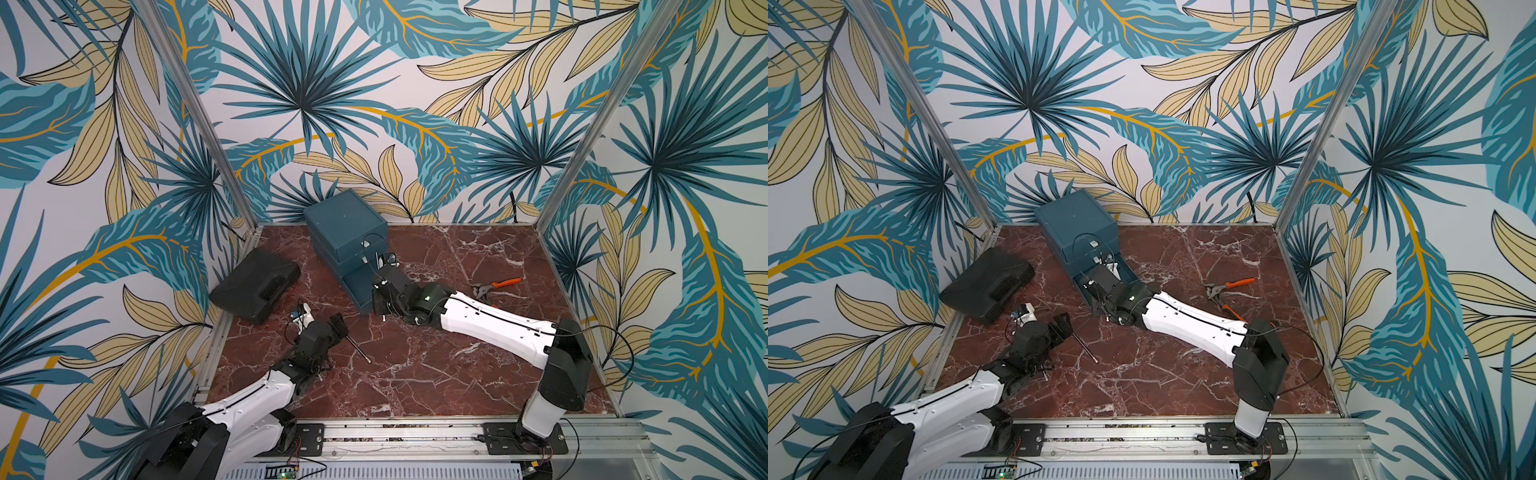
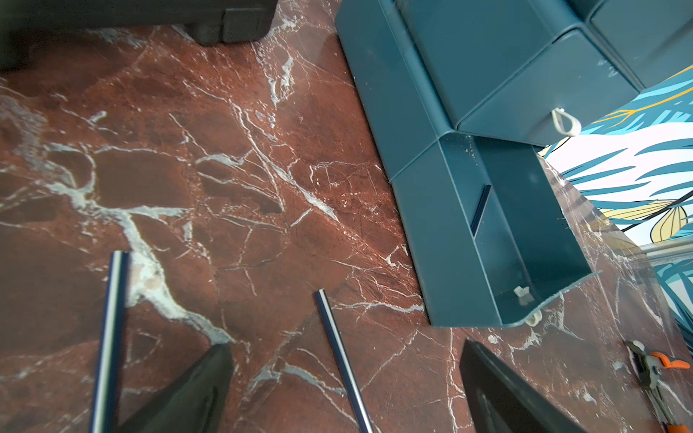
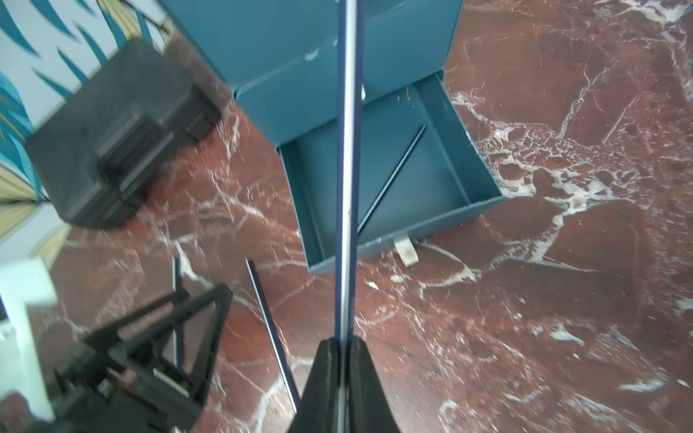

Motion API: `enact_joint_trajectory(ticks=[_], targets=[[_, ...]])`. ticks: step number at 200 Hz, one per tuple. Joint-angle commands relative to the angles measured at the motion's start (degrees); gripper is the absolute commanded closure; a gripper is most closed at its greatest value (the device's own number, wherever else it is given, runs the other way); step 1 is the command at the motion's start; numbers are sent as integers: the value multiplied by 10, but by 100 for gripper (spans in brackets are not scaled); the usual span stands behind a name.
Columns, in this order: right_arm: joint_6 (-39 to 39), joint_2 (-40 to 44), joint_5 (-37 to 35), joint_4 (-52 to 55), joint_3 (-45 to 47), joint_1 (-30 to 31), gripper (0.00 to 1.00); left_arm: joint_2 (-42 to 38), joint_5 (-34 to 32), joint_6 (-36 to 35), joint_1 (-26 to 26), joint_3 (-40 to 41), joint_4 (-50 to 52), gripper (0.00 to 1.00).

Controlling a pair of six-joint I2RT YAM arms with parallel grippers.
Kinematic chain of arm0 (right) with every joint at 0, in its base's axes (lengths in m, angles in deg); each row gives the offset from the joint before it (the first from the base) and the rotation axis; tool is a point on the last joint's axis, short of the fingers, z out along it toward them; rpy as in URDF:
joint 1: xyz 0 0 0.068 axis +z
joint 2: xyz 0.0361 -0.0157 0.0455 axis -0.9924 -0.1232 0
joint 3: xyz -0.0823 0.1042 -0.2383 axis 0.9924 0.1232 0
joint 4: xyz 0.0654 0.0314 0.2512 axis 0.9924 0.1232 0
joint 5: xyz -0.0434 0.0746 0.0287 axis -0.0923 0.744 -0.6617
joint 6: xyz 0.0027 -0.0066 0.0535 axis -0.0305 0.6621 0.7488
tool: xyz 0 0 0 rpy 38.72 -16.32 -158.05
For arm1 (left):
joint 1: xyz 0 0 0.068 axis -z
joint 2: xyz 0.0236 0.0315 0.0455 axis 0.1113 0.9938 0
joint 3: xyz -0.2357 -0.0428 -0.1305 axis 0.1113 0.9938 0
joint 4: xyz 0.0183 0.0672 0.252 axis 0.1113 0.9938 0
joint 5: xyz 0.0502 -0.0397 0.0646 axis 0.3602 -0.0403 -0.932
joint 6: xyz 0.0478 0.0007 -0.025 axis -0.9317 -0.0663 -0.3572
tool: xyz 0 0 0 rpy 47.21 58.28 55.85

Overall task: Please place the pencils in the drawer according to their color
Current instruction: Pick up the pencil from the center of the board, then place the pencil in the drawer.

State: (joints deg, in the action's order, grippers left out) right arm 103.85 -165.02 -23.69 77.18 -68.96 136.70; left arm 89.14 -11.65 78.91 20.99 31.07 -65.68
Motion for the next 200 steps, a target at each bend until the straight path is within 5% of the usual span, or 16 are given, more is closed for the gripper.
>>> enact_joint_trajectory(ticks=[1, 110, 200], targets=[[47, -25, 36, -56, -7, -22, 100, -2, 0, -7, -3, 1, -8, 0], [116, -130, 140, -110, -60, -73, 100, -5, -2, -9, -3, 2, -3, 0], [170, -179, 160, -180, -66, -101, 100, -9, -3, -9, -3, 3, 3, 0]])
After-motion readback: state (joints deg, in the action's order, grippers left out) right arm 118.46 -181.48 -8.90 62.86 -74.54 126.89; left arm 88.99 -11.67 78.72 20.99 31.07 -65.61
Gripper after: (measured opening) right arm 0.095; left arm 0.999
